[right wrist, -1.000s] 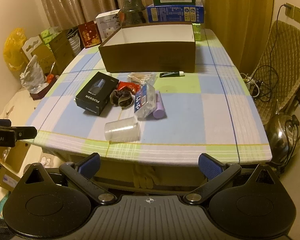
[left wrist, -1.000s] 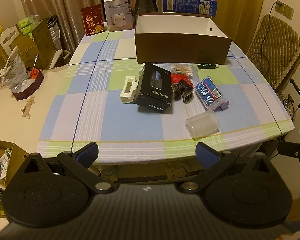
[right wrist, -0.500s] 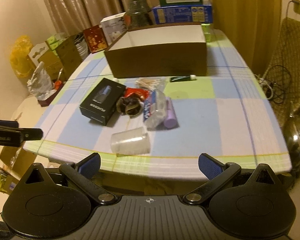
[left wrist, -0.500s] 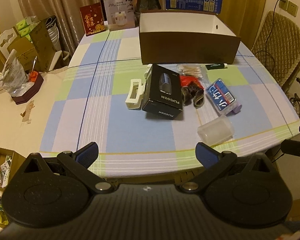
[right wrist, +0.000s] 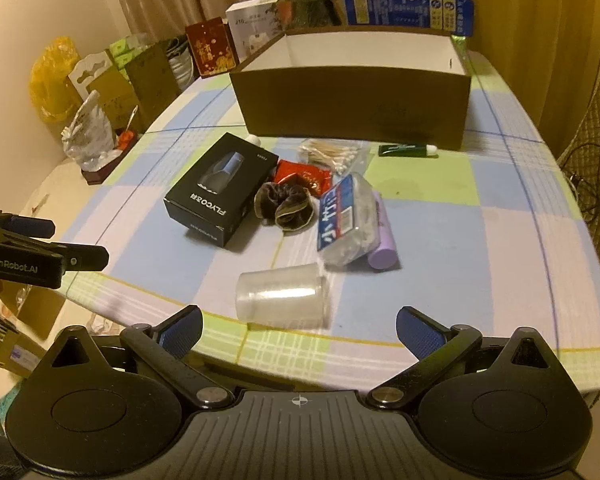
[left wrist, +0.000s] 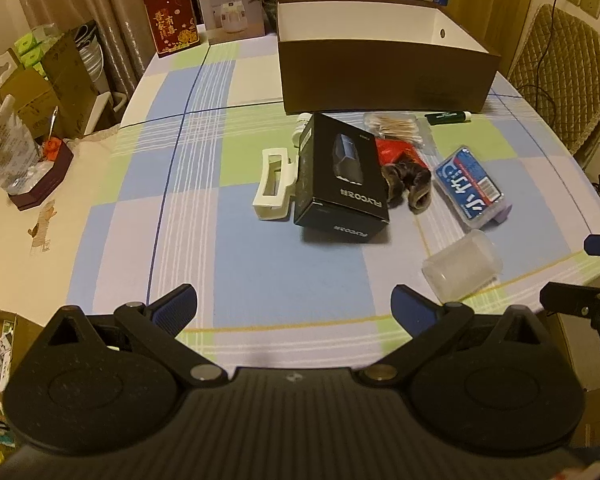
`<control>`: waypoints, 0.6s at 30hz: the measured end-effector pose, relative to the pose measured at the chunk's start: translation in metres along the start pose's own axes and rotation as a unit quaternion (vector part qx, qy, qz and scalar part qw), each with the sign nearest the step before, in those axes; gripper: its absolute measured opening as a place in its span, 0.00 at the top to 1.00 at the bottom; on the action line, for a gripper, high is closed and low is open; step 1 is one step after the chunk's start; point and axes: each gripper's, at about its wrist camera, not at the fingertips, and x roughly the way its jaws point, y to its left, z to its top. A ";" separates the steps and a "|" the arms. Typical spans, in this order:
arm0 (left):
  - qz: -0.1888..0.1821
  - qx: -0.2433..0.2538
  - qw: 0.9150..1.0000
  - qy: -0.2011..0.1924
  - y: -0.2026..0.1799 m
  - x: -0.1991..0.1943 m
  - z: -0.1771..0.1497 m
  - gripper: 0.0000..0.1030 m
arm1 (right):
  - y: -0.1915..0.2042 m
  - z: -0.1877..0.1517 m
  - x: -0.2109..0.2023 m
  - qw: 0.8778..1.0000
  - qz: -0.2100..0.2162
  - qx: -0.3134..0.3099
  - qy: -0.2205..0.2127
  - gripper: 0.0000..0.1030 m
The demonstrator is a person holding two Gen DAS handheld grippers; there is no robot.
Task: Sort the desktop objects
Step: 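Grasp the clear plastic cup with the right tool while the left tool grasps the white clip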
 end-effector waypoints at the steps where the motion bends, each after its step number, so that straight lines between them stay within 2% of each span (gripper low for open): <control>1: 0.000 0.001 1.000 0.002 0.001 0.004 0.002 0.01 | 0.001 0.001 0.004 1.000 0.000 0.000 0.001 0.02; 18: -0.003 0.007 0.999 0.031 0.025 0.048 0.020 0.01 | 0.017 0.016 0.061 0.999 -0.009 -0.020 0.025 0.02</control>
